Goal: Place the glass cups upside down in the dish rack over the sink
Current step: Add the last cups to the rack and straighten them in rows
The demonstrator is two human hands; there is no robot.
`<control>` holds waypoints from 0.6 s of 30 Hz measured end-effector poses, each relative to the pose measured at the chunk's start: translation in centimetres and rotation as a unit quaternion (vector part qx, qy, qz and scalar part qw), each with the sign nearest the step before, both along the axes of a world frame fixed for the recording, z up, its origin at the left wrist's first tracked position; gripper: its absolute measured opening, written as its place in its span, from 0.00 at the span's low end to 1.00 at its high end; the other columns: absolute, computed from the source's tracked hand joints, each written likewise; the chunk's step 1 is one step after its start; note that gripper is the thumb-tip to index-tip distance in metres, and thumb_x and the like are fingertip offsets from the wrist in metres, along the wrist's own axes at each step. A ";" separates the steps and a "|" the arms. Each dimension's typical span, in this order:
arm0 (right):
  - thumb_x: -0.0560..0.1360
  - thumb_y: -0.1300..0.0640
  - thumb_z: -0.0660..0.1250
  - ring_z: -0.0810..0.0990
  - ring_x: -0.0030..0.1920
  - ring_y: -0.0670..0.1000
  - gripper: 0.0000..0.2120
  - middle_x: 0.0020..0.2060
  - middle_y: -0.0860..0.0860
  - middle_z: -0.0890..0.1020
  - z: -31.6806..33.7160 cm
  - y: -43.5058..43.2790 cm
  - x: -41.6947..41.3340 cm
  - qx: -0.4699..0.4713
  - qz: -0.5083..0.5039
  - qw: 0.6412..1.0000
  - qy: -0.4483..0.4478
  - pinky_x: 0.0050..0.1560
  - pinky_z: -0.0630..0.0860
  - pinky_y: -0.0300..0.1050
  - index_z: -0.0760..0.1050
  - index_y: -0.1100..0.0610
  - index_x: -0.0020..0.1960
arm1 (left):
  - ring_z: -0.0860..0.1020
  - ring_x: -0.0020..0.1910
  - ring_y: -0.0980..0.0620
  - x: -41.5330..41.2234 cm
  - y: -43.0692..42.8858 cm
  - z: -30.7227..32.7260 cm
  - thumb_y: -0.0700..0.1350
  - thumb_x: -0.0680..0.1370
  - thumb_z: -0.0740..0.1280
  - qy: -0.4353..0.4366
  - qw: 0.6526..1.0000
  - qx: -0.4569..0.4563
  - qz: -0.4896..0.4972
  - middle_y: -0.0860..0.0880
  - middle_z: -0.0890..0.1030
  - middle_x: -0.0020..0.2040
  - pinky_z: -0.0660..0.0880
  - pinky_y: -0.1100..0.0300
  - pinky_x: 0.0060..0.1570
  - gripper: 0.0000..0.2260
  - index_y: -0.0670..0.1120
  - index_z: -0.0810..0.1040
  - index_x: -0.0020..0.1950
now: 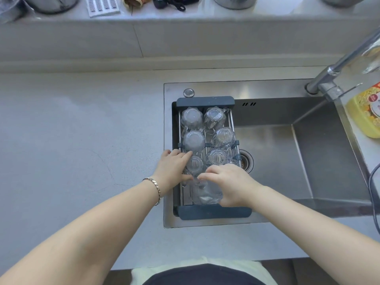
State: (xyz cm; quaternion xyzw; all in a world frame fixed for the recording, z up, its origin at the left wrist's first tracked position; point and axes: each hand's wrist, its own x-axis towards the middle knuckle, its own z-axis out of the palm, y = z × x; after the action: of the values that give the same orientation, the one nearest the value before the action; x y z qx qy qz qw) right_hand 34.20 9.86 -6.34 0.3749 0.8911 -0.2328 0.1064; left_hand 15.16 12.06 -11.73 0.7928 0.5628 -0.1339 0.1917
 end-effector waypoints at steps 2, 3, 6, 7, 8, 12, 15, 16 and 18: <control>0.67 0.60 0.68 0.75 0.56 0.57 0.31 0.60 0.53 0.74 0.0 0.2 -0.8 0.002 0.020 0.999 -0.045 0.56 0.68 0.49 0.65 0.50 0.68 | 0.64 0.70 0.47 -0.3 0.1 0.2 0.60 0.72 0.65 -0.001 1.000 -0.010 -0.005 0.48 0.72 0.69 0.59 0.50 0.69 0.37 0.47 0.56 0.75; 0.68 0.60 0.67 0.74 0.57 0.57 0.31 0.61 0.53 0.73 -0.3 0.2 -1.2 0.006 0.033 0.997 -0.068 0.57 0.68 0.49 0.63 0.50 0.69 | 0.64 0.71 0.48 -0.3 0.2 0.2 0.60 0.73 0.65 -0.002 1.000 -0.016 -0.004 0.48 0.72 0.69 0.58 0.50 0.70 0.37 0.47 0.55 0.75; 0.69 0.64 0.66 0.72 0.61 0.57 0.31 0.62 0.55 0.72 -1.9 -0.2 -2.4 -0.011 0.040 0.993 -0.107 0.57 0.68 0.51 0.61 0.54 0.71 | 0.63 0.72 0.48 -0.3 0.2 0.3 0.59 0.73 0.65 -0.003 1.000 -0.025 0.001 0.48 0.71 0.70 0.57 0.51 0.70 0.36 0.47 0.54 0.75; 0.70 0.66 0.65 0.71 0.61 0.58 0.31 0.62 0.56 0.72 -2.4 -0.4 -2.6 -0.028 0.030 0.993 -0.114 0.56 0.69 0.52 0.60 0.56 0.70 | 0.62 0.72 0.48 -0.2 0.2 0.4 0.58 0.74 0.65 -0.006 1.000 -0.027 0.004 0.48 0.71 0.70 0.57 0.51 0.71 0.36 0.48 0.54 0.75; 0.70 0.68 0.65 0.71 0.62 0.59 0.31 0.62 0.57 0.71 -2.8 -0.6 -2.7 -0.049 0.012 0.992 -0.115 0.56 0.70 0.53 0.60 0.58 0.70 | 0.62 0.73 0.48 -0.2 0.1 0.4 0.58 0.74 0.65 -0.008 1.000 -0.029 0.008 0.48 0.70 0.71 0.57 0.51 0.71 0.36 0.48 0.54 0.75; 0.70 0.73 0.60 0.69 0.64 0.59 0.31 0.66 0.57 0.66 -3.7 -1.7 -1.9 -0.115 -0.055 0.990 -0.068 0.56 0.73 0.55 0.58 0.58 0.71 | 0.60 0.74 0.49 -0.4 -0.2 0.4 0.56 0.75 0.65 -0.011 0.999 -0.044 0.015 0.48 0.68 0.73 0.55 0.51 0.72 0.34 0.49 0.53 0.76; 0.70 0.70 0.60 0.71 0.65 0.57 0.30 0.68 0.53 0.67 -2.7 -1.0 -0.8 -0.159 -0.094 0.983 -0.013 0.61 0.72 0.52 0.62 0.54 0.69 | 0.65 0.72 0.48 -0.5 0.0 0.6 0.47 0.77 0.63 -0.032 0.998 -0.048 0.029 0.48 0.71 0.70 0.56 0.51 0.71 0.26 0.48 0.60 0.74; 0.71 0.67 0.62 0.72 0.65 0.54 0.27 0.66 0.52 0.70 -2.0 -0.3 -0.4 -0.160 -0.117 0.980 0.006 0.63 0.71 0.50 0.64 0.53 0.68 | 0.69 0.68 0.47 -0.5 0.3 0.8 0.42 0.76 0.61 -0.053 0.997 -0.039 0.048 0.47 0.75 0.67 0.59 0.52 0.69 0.22 0.47 0.66 0.70; 0.72 0.63 0.64 0.74 0.62 0.50 0.22 0.62 0.50 0.76 -0.6 2.2 0.4 -0.145 -0.170 0.974 0.041 0.64 0.71 0.46 0.69 0.53 0.65 | 0.75 0.61 0.45 -0.5 1.3 1.6 0.38 0.75 0.59 -0.099 0.988 -0.024 0.113 0.47 0.78 0.61 0.65 0.53 0.64 0.17 0.46 0.74 0.63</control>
State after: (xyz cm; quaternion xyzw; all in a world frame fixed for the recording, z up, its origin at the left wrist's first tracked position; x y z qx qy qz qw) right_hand 34.58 12.03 -6.95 0.4913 0.7747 -0.3895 0.0821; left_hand 14.63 13.35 -10.13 0.7287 0.6236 -0.0461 0.2794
